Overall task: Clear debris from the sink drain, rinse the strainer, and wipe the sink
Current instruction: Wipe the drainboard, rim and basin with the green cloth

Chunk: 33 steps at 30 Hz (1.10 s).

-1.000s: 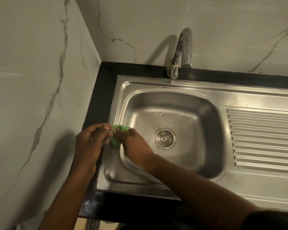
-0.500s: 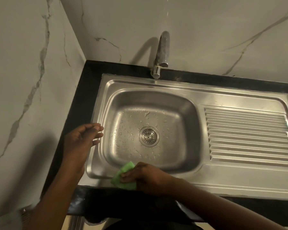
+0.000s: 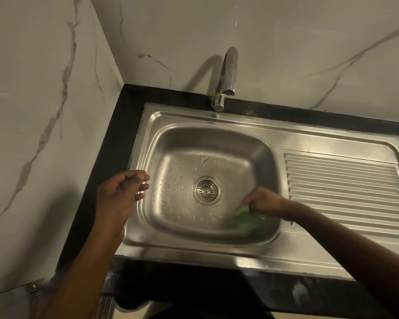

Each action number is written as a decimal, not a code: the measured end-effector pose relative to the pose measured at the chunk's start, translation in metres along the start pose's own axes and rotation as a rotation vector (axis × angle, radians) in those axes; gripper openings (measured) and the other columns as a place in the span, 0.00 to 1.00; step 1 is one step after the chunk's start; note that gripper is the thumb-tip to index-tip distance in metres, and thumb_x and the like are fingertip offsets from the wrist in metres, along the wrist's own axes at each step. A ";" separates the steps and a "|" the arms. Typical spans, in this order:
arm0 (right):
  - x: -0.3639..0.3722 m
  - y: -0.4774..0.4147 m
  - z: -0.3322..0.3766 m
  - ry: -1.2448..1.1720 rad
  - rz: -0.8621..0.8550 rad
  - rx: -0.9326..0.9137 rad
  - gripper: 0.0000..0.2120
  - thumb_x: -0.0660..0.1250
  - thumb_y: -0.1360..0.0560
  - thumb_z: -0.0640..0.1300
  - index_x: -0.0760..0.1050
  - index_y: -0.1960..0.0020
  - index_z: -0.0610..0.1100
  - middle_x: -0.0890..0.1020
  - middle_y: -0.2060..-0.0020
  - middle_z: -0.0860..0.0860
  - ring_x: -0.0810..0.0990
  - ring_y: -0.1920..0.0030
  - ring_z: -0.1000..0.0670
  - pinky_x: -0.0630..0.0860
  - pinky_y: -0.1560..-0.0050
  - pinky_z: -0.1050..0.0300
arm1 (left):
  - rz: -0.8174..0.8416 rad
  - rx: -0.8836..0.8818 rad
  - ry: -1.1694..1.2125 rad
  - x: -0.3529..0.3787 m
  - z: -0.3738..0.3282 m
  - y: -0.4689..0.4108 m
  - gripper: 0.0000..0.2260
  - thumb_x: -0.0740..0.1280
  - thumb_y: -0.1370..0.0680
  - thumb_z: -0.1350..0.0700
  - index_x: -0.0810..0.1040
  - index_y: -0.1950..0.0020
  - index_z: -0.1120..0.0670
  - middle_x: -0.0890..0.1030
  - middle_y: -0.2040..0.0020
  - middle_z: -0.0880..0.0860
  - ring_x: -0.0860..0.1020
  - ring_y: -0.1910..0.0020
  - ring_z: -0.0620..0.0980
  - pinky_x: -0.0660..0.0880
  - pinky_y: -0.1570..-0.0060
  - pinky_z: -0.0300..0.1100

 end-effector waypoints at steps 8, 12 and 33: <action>0.002 -0.118 0.051 -0.937 -0.585 0.060 0.20 0.60 0.20 0.26 0.77 0.33 0.37 0.83 0.48 0.44 0.82 0.46 0.43 0.80 0.39 0.44 | -0.027 -0.006 -0.053 -0.019 0.008 0.000 0.07 0.70 0.18 0.56 0.88 0.48 0.47 0.89 0.48 0.53 0.88 0.47 0.55 0.82 0.44 0.52; 0.032 -0.181 0.119 -0.721 -0.511 0.072 0.19 0.59 0.20 0.30 0.75 0.32 0.38 0.82 0.49 0.45 0.82 0.47 0.43 0.83 0.47 0.49 | -0.033 0.030 -0.074 -0.030 0.006 0.002 0.07 0.70 0.19 0.54 0.88 0.45 0.48 0.89 0.48 0.53 0.88 0.47 0.54 0.81 0.45 0.50; 0.195 -0.119 0.105 0.716 0.446 -0.192 0.13 0.62 0.22 0.35 0.78 0.39 0.35 0.82 0.46 0.40 0.80 0.49 0.41 0.77 0.54 0.52 | -0.008 0.019 -0.088 -0.029 0.004 0.002 0.07 0.70 0.19 0.54 0.88 0.47 0.46 0.89 0.48 0.52 0.88 0.47 0.53 0.81 0.44 0.51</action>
Point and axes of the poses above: each hand's wrist, its own y-axis away from the middle knuckle, its own x-axis out of the palm, z = x × y, the point moved 9 cm from there along -y, towards the middle knuckle
